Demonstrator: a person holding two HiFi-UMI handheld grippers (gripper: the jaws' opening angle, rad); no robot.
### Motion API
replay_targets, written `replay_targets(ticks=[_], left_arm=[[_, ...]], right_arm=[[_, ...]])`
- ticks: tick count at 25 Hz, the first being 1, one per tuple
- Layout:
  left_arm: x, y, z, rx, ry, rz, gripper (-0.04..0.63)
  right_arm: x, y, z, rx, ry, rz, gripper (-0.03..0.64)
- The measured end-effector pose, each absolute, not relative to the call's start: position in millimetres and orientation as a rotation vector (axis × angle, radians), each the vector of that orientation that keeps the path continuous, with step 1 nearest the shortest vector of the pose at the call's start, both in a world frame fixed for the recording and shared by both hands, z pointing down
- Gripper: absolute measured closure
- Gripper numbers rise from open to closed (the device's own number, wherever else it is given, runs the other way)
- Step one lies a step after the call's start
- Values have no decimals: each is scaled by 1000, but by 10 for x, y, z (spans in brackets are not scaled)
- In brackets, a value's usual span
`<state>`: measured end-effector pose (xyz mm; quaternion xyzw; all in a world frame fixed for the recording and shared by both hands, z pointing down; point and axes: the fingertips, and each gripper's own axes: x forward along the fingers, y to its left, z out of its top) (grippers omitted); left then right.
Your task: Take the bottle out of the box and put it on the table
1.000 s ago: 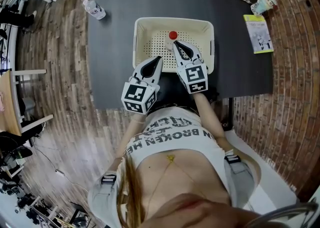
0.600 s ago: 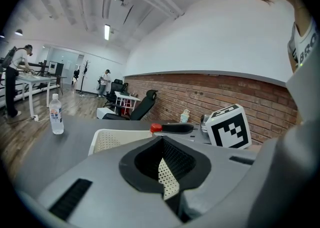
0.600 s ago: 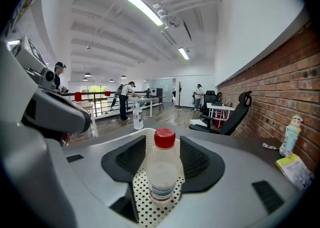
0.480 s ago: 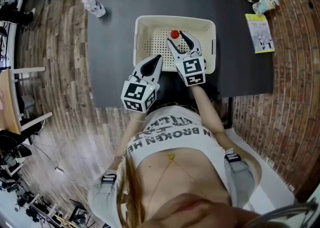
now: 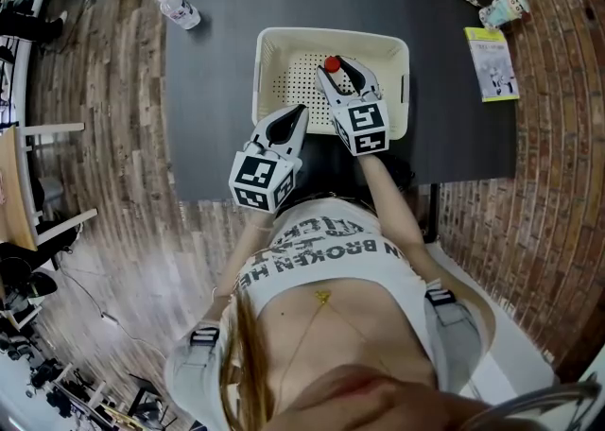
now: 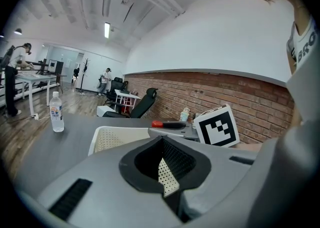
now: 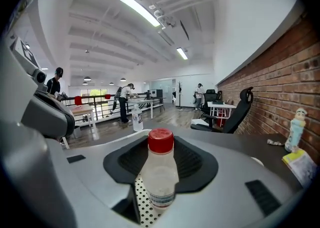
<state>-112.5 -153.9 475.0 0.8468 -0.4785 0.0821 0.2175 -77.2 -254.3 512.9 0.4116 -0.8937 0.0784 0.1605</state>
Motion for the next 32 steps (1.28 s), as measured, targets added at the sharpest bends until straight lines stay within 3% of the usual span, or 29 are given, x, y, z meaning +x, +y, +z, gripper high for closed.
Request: replay_targets(ticks=[32], left_arm=[[-1121, -1422, 4734, 2338, -1337, 198, 591]], right_arm=[[-779, -2516, 5147, 1141, -2572, 198, 463]])
